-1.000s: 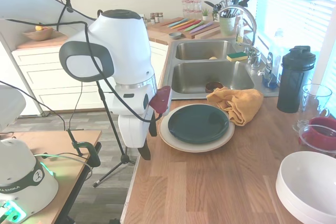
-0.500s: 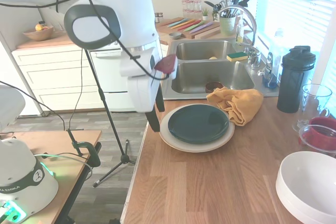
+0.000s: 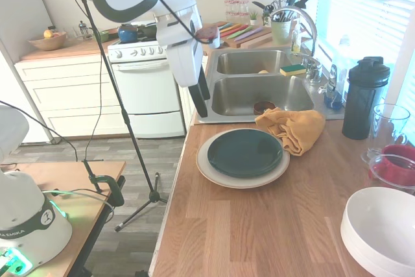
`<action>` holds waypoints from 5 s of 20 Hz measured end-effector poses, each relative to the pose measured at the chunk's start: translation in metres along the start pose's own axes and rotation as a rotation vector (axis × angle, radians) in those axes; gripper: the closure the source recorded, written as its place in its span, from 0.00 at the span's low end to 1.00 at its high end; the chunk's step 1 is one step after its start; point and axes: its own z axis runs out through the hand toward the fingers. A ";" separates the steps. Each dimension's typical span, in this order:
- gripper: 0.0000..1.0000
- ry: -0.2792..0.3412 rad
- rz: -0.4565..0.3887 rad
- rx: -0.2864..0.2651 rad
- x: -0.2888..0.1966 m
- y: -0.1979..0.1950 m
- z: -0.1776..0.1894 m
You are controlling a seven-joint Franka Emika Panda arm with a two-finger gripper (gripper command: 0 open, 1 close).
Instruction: Wipe the blue plate in counterclockwise motion
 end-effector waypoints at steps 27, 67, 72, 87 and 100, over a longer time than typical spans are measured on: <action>0.00 0.001 0.038 -0.150 0.040 -0.227 0.134; 1.00 -0.038 0.038 -0.201 0.043 -0.265 0.193; 1.00 -0.033 0.036 -0.183 0.044 -0.265 0.182; 1.00 0.036 0.037 -0.052 0.052 -0.209 0.078; 1.00 0.089 0.019 -0.016 0.001 -0.088 -0.001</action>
